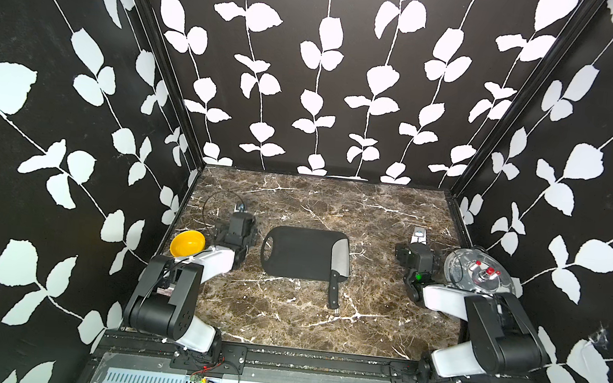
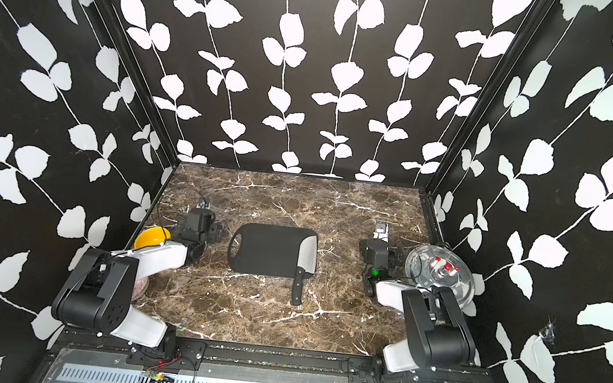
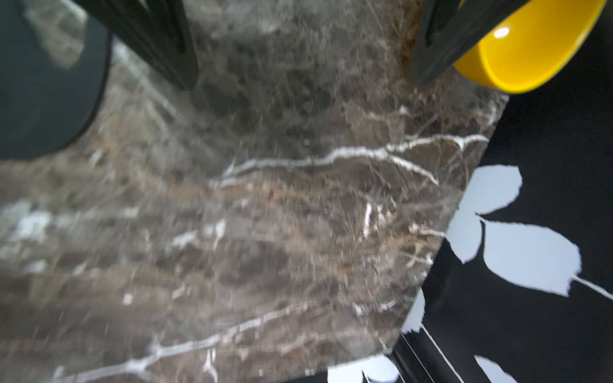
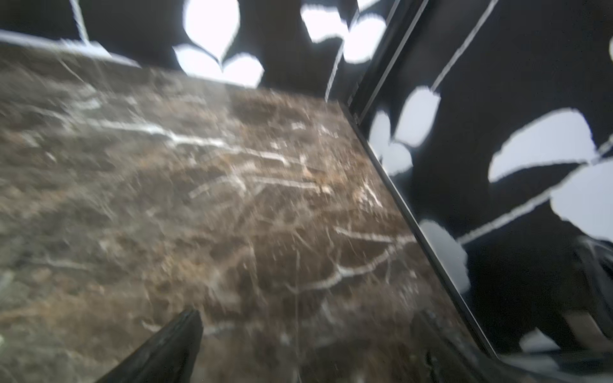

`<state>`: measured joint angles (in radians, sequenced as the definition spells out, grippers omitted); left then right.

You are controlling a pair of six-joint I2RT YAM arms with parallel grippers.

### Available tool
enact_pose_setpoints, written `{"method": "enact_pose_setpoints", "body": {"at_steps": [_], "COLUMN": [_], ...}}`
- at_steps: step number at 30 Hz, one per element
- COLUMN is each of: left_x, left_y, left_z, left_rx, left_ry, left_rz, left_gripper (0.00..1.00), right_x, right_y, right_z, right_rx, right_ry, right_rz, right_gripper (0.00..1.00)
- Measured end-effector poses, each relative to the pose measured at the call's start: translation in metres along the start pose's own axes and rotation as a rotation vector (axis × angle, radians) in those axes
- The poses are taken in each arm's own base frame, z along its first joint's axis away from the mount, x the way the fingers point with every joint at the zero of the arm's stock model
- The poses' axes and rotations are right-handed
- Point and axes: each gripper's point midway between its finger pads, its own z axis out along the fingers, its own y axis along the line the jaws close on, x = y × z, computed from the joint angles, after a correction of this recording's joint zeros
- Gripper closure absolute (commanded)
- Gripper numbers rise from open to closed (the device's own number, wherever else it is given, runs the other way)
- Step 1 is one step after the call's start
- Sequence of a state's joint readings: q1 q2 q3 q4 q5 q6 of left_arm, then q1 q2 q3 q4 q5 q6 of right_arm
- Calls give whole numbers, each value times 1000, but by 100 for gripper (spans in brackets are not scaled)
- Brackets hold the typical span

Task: Align the knife with the edge of the cutting board
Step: Reset both arms

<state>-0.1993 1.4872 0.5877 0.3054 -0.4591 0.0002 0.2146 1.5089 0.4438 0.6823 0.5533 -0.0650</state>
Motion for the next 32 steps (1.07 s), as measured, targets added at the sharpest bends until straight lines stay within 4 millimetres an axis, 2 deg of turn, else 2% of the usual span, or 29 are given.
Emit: {"method": "enact_pose_setpoints", "body": {"at_steps": [2,7,10,13,15,20,32], "left_x": [5,-15,-3,3,-2,-18,-25], "left_y": [-2,-1,11,13,11,11,4], "left_z": [1,1,9,13,11,6,4], "left_rx": [11,52,56,61,76,86,129], "left_ry": [-11,-186,-211,-215,-241,-310,-340], "left_rz": [20,0,-42,-53,-58,-75,-64], "left_gripper": [2,1,1,1,1,1,1], "right_x": [-2,-2,4,9,5,-2,-4], "right_y": [3,-5,-2,3,5,4,4], "right_z": [1,6,6,4,4,3,3], "right_rx": [-31,-81,-135,-171,-183,-182,-185], "right_ry": [-16,-52,-78,-75,-90,-120,-127], "right_rz": [8,67,96,97,104,117,121], "right_gripper": [0,1,4,6,1,0,0]}}
